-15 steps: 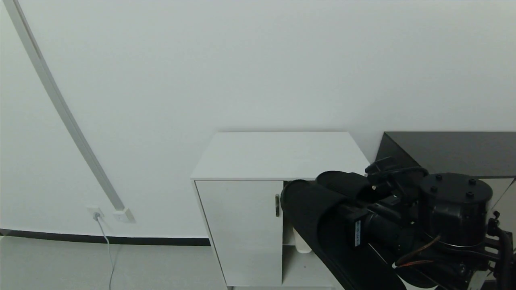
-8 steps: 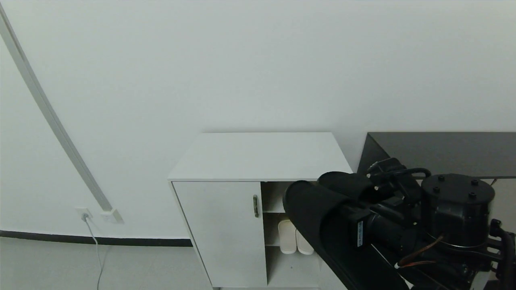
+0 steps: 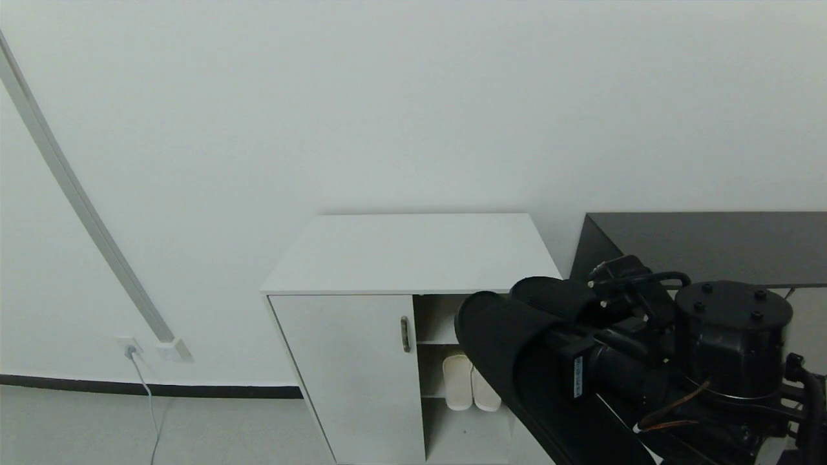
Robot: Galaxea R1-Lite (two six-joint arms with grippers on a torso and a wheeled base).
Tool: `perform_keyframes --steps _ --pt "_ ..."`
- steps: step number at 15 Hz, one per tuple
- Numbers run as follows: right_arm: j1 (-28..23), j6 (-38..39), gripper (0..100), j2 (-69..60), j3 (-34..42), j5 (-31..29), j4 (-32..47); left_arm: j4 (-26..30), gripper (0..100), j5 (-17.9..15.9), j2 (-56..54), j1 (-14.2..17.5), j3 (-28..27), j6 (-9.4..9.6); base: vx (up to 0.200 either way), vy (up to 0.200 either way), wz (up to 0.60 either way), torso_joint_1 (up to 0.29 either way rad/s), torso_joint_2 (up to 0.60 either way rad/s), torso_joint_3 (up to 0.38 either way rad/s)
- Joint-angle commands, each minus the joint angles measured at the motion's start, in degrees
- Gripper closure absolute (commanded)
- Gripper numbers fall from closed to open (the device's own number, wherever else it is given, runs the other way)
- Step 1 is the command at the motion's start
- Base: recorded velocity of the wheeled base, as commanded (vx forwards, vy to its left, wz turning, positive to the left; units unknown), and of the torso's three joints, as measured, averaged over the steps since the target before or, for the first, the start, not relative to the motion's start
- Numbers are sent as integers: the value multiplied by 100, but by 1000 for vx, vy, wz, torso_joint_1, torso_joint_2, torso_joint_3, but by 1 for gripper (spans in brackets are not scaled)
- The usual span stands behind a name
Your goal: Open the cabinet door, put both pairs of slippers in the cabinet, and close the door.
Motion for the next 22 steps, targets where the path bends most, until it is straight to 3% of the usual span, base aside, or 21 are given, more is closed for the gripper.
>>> perform_keyframes --steps 1,8,22 --pt "20 0 100 24 15 2 -28 0 100 0 7 0 1 -2 0 0 0 0 0 0" --pt "20 -79 100 42 76 19 -90 0 100 0 7 9 1 -2 0 0 0 -13 26 16" --pt "20 -79 100 42 94 28 -90 0 100 0 7 0 1 -2 0 0 0 -195 468 263"
